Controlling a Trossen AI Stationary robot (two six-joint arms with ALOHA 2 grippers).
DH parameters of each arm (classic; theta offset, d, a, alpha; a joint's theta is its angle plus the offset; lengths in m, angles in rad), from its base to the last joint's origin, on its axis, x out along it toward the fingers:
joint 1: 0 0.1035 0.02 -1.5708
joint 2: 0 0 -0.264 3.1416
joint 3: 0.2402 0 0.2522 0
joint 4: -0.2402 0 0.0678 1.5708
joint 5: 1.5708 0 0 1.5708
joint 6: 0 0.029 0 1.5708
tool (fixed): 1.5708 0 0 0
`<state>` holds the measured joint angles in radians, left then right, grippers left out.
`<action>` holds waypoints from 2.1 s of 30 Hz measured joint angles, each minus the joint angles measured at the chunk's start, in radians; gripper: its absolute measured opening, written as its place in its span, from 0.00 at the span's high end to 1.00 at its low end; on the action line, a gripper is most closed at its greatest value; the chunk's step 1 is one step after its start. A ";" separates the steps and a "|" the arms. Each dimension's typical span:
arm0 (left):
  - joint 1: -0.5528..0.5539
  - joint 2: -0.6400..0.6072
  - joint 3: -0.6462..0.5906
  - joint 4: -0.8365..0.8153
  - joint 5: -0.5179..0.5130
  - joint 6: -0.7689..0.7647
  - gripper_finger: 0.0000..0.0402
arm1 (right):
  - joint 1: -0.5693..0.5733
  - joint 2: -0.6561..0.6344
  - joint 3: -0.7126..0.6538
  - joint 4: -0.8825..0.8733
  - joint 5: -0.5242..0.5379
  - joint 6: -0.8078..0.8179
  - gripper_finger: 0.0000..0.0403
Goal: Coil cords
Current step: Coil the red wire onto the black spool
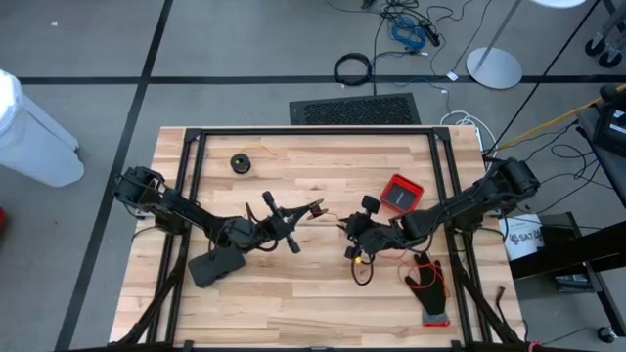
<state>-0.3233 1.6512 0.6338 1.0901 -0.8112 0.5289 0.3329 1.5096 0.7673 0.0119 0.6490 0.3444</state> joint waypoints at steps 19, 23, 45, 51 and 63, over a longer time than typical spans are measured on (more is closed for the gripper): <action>-0.006 -0.001 0.001 -0.011 0.028 -0.042 1.00 | -0.026 0.008 0.000 0.016 0.085 -0.082 1.00; -0.006 -0.001 0.001 -0.004 0.071 -0.093 1.00 | -0.070 0.008 0.000 0.033 0.081 -0.103 1.00; 0.039 -0.001 0.010 0.166 0.128 -0.123 1.00 | -0.181 0.103 0.002 0.365 -0.055 -0.202 1.00; 0.095 -0.001 0.017 0.137 0.115 -0.122 1.00 | -0.206 0.197 0.012 0.574 -0.081 -0.214 1.00; 0.151 0.034 0.017 0.133 0.107 -0.035 1.00 | -0.211 0.224 0.029 0.726 -0.107 -0.157 1.00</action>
<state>-0.1722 1.6857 0.6506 1.2232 -0.7041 0.4942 0.1215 1.7332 0.7964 0.7381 0.5416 0.1879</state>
